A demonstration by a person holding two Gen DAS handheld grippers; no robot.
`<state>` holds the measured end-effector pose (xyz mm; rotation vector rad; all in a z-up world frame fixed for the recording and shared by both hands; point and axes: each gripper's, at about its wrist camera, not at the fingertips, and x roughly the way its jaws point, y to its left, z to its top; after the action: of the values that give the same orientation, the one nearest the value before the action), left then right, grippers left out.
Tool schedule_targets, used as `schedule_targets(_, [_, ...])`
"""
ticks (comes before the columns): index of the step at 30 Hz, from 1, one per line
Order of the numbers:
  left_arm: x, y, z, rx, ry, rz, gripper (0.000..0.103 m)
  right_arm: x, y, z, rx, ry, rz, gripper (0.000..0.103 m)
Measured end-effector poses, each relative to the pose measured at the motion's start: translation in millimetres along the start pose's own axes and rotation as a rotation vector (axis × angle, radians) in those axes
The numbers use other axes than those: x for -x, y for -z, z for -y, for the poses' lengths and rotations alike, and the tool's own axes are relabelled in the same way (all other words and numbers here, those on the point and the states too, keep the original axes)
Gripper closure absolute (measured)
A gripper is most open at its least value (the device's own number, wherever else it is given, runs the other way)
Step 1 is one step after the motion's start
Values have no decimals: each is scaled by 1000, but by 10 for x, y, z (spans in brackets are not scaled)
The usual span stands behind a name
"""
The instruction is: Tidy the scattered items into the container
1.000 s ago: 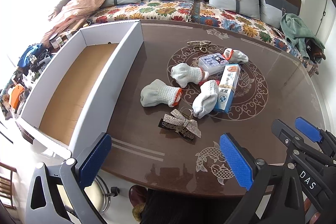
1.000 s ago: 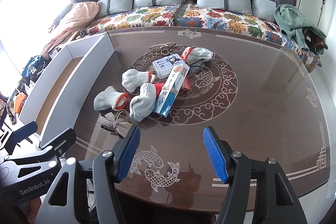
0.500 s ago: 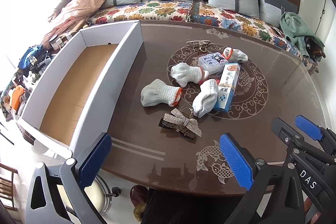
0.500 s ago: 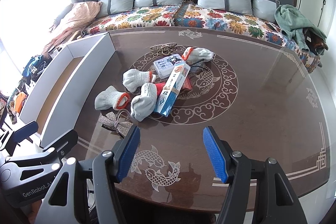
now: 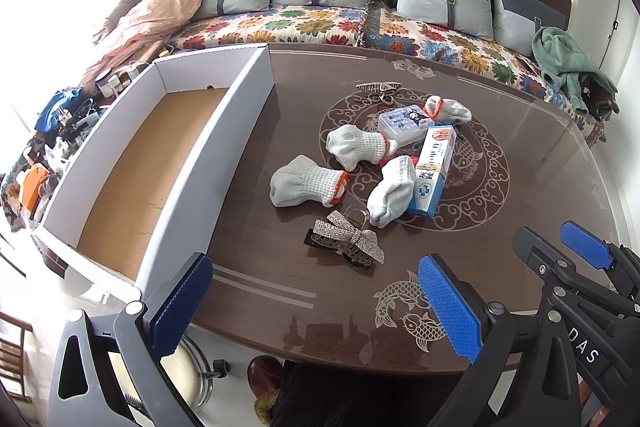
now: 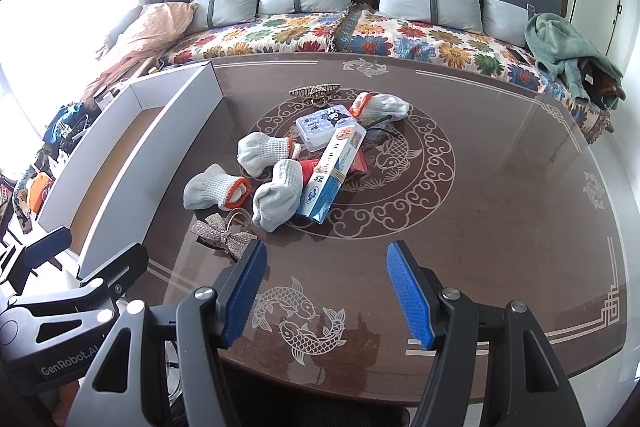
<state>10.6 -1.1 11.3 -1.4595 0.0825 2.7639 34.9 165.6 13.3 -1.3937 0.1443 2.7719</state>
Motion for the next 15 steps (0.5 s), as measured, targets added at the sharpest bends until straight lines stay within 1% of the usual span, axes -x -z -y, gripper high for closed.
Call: schedule_targets(15, [77,85,5,-8,5,18,0,81,58,-35,3,-3,19,39])
